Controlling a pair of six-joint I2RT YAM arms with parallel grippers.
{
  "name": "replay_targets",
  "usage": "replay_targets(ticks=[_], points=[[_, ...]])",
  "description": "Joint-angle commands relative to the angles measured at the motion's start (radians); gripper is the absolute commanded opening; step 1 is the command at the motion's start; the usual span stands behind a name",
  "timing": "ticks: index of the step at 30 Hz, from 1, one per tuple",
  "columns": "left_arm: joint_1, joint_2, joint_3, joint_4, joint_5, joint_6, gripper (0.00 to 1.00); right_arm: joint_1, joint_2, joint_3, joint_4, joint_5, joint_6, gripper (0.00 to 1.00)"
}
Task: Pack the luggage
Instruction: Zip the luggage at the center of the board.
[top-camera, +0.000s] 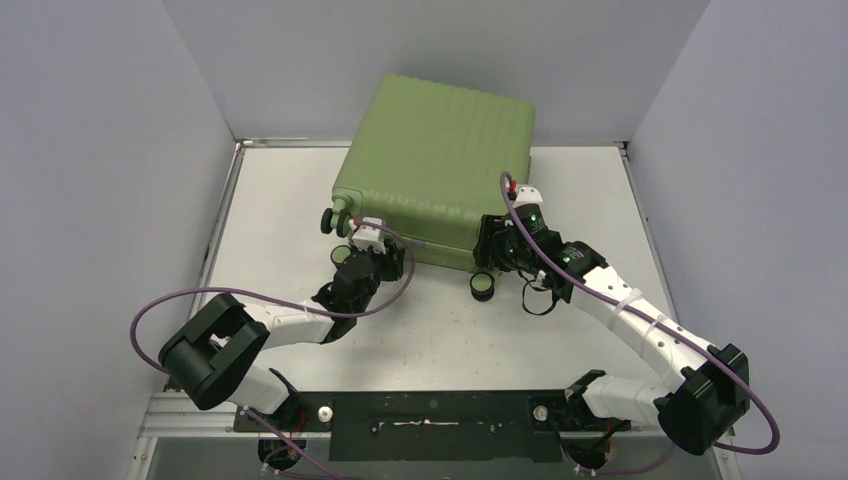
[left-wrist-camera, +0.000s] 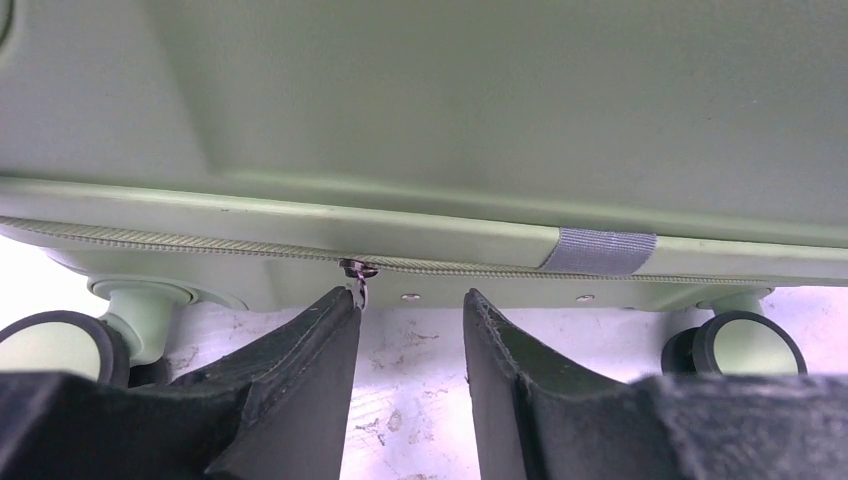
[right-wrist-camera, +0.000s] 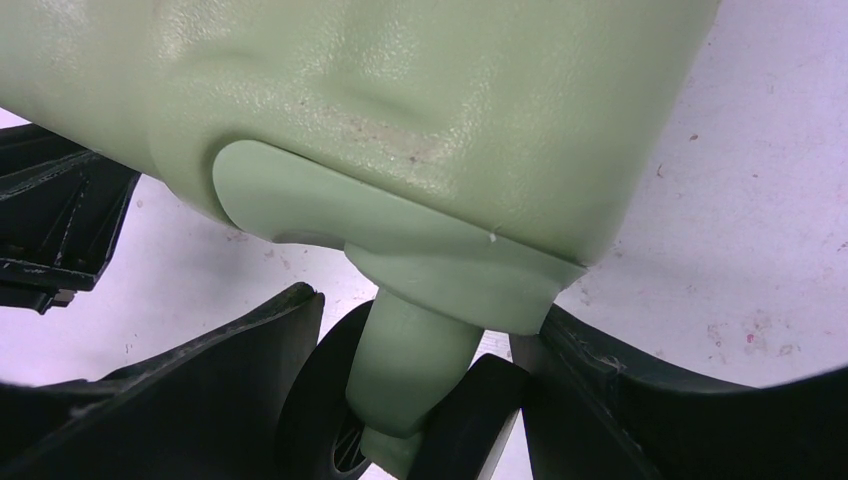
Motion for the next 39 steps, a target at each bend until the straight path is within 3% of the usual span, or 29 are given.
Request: replay_targets(ticks=[1, 21, 26, 39], points=[[-0.002, 0.016, 0.044, 0.068, -0.015, -0.003, 0.39, 0.029, -0.023, 0.042, 0.126, -0.144, 0.021, 0.0], [0.002, 0.033, 0.055, 0.073, -0.008, 0.033, 0.11, 0.033, -0.022, 0.048, 0.126, -0.147, 0.024, 0.0], [0.002, 0.025, 0.041, 0.065, -0.008, 0.049, 0.0, 0.032, -0.024, 0.047, 0.12, -0.142, 0.023, 0.0], [0.002, -0.057, -0.05, 0.043, 0.012, 0.071, 0.0, 0.032, -0.026, 0.038, 0.12, -0.135, 0.023, 0.0]])
